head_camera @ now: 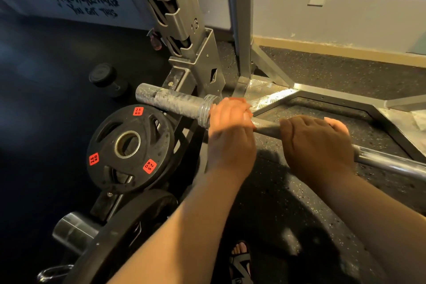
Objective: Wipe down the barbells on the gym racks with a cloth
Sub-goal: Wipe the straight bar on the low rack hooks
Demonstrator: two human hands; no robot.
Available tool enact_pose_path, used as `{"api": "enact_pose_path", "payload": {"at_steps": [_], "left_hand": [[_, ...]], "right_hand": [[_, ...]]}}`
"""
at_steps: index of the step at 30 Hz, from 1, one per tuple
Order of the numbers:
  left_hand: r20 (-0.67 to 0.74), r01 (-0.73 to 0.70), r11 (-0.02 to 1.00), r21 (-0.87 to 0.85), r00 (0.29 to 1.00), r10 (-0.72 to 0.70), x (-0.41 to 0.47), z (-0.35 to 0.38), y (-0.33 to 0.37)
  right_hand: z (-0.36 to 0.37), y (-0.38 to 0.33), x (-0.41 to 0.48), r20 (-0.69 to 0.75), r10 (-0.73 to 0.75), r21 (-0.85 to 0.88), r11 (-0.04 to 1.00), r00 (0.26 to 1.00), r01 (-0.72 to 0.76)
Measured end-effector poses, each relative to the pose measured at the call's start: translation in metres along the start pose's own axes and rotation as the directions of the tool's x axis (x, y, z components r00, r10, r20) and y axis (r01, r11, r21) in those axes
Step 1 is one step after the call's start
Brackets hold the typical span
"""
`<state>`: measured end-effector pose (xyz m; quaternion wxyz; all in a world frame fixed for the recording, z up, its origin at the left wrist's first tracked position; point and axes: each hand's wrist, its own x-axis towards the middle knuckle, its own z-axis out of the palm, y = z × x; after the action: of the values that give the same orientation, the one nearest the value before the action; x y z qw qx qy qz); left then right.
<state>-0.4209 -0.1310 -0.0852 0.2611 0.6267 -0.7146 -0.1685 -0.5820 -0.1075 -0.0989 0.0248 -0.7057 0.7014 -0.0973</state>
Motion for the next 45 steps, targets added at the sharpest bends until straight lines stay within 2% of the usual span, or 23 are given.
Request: {"api": "enact_pose_path", "payload": {"at_steps": [2, 3, 6, 8, 10, 13, 15, 18, 22, 24, 28, 29, 31, 33, 34, 36, 38, 40, 42, 45], "left_hand": [[0.099, 0.157, 0.986, -0.063, 0.984, -0.151, -0.008, 0.009, 0.016], [0.142, 0.166, 0.984, -0.065, 0.978, -0.156, -0.012, 0.012, 0.020], [0.162, 0.029, 1.000, -0.010, 0.986, -0.027, -0.018, 0.008, 0.015], [0.121, -0.047, 0.999, 0.005, 0.992, 0.046, -0.012, 0.000, 0.000], [0.017, -0.089, 0.996, -0.019, 0.996, 0.089, -0.002, 0.000, -0.011], [-0.080, 0.024, 0.998, -0.056, 0.996, -0.029, 0.000, 0.014, 0.003], [-0.043, 0.111, 0.989, -0.095, 0.992, -0.115, -0.009, 0.023, 0.026], [0.109, 0.097, 0.986, -0.133, 0.991, -0.083, -0.019, 0.027, 0.041], [-0.031, -0.121, 0.992, -0.039, 0.992, 0.120, -0.015, 0.023, 0.015], [-0.065, -0.150, 0.989, -0.001, 0.987, 0.149, -0.008, 0.026, 0.005], [-0.188, 0.005, 0.998, -0.068, 0.982, -0.018, 0.009, 0.035, 0.000], [-0.211, 0.026, 0.997, -0.079, 0.976, -0.042, 0.011, 0.038, 0.002], [-0.228, 0.042, 0.995, -0.086, 0.972, -0.061, 0.006, 0.045, 0.011], [-0.192, -0.016, 0.998, -0.067, 0.981, 0.003, -0.007, 0.051, 0.024], [-0.153, -0.077, 0.996, -0.038, 0.986, 0.070, -0.015, 0.055, 0.030], [-0.060, -0.214, 0.977, 0.020, 0.975, 0.215, -0.026, 0.056, 0.032], [-0.007, -0.270, 0.963, 0.021, 0.963, 0.270, -0.023, 0.044, 0.026], [0.007, -0.260, 0.965, 0.049, 0.966, 0.259, -0.019, 0.033, 0.019], [-0.060, -0.194, 0.980, 0.042, 0.979, 0.196, -0.017, 0.030, 0.019], [-0.183, -0.023, 0.999, -0.050, 0.983, 0.014, -0.018, 0.045, 0.036]], "right_hand": [[-0.002, -0.003, 0.000, 0.033, -0.012, -0.039, 0.999, 0.999, 0.014], [-0.002, -0.004, 0.001, 0.037, -0.015, -0.048, 0.999, 0.999, 0.017], [-0.002, -0.003, 0.002, -0.011, -0.012, -0.035, 0.999, 1.000, 0.012], [-0.002, -0.003, 0.001, -0.041, -0.002, -0.020, 1.000, 0.999, 0.002], [-0.001, -0.003, 0.000, -0.053, 0.001, -0.011, 1.000, 0.999, -0.002], [-0.001, -0.004, 0.001, -0.046, 0.014, 0.005, 1.000, 0.999, -0.014], [0.000, -0.004, 0.001, -0.027, 0.017, -0.014, 1.000, 0.999, -0.017], [-0.001, -0.002, 0.001, -0.007, -0.002, -0.053, 0.999, 1.000, 0.002], [-0.007, -0.006, 0.002, 0.058, -0.037, -0.131, 0.990, 0.998, 0.045], [-0.011, -0.005, 0.002, 0.075, -0.064, -0.148, 0.986, 0.995, 0.074], [-0.017, 0.001, 0.002, 0.219, -0.147, -0.273, 0.940, 0.965, 0.205], [-0.021, 0.000, 0.003, 0.213, -0.176, -0.251, 0.941, 0.961, 0.228], [-0.014, 0.011, 0.005, 0.152, -0.185, -0.162, 0.964, 0.971, 0.209], [-0.015, 0.027, 0.004, 0.167, -0.104, -0.096, 0.988, 0.980, 0.121], [-0.015, 0.034, -0.001, 0.103, -0.147, -0.152, 0.975, 0.984, 0.162], [-0.011, 0.052, -0.014, 0.068, -0.209, -0.283, 0.934, 0.976, 0.219], [-0.005, 0.066, -0.019, 0.006, -0.224, -0.306, 0.927, 0.974, 0.216], [-0.009, 0.067, -0.017, -0.074, -0.193, -0.167, 0.970, 0.978, 0.179], [-0.010, 0.068, -0.018, -0.143, -0.178, -0.060, 0.983, 0.974, 0.171], [0.001, 0.078, -0.030, -0.263, -0.237, -0.259, 0.951, 0.935, 0.168]]}}
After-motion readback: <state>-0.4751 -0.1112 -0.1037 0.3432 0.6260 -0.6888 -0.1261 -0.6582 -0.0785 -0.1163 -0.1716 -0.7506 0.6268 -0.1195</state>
